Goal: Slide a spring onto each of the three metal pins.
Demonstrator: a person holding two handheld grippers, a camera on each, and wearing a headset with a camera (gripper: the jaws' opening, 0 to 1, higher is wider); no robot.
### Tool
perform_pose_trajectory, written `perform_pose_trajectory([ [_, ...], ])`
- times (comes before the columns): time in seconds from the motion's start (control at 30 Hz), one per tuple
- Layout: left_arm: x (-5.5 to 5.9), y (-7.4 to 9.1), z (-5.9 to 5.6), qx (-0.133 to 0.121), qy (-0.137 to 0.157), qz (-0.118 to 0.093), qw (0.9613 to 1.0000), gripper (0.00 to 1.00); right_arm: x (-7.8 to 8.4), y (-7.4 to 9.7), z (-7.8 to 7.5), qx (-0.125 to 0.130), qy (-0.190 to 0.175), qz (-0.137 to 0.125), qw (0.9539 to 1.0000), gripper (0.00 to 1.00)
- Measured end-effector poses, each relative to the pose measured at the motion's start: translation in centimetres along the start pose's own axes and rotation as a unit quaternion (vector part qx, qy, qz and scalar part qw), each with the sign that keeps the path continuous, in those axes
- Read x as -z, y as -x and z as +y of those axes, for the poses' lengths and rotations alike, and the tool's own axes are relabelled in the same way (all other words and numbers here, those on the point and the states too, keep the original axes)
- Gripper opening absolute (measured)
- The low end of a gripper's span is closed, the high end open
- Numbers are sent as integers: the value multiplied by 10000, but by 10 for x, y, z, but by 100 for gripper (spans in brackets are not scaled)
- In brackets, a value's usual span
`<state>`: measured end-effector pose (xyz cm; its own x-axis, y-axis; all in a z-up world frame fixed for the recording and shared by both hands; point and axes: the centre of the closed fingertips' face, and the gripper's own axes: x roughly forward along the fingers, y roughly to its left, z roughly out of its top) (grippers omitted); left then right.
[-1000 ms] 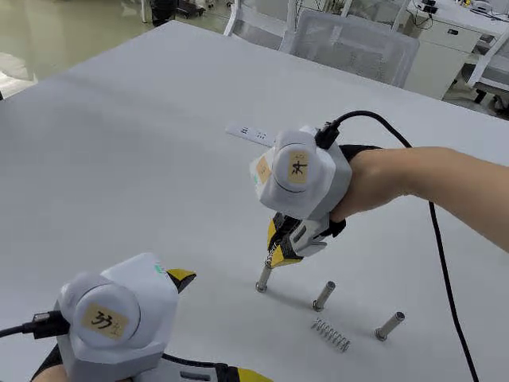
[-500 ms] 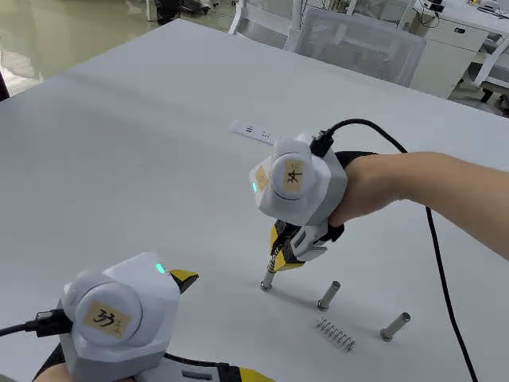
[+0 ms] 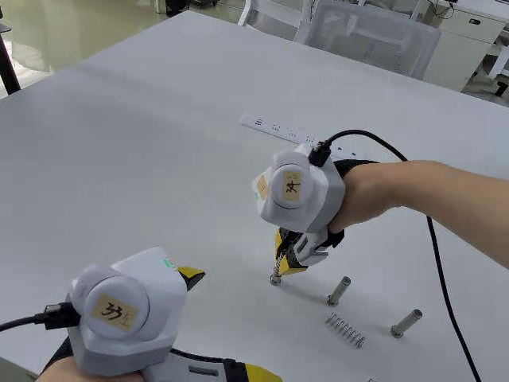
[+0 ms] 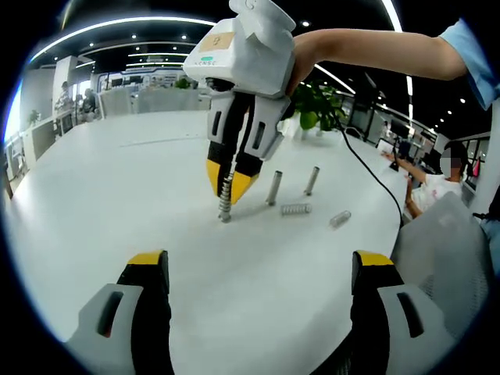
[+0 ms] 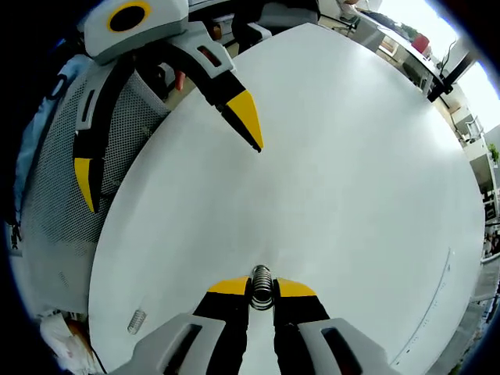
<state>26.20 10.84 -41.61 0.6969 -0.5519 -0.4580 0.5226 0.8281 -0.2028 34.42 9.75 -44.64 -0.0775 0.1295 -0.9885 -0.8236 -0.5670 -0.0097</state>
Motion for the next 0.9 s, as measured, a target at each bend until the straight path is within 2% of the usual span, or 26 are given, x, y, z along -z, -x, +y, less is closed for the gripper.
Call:
perform_pose_trajectory([
  [0.23,2,0,1,-2,76,9,10000,96,2,-11,2,-40,52,95,9999,8],
  [0.7,7,-2,2,31,101,63,9999,96,1,-17,1,14,22,19,10000,9],
  [0.9,7,-2,2,50,78,90,9999,96,0,-17,-4,117,-54,-60,9999,30],
])
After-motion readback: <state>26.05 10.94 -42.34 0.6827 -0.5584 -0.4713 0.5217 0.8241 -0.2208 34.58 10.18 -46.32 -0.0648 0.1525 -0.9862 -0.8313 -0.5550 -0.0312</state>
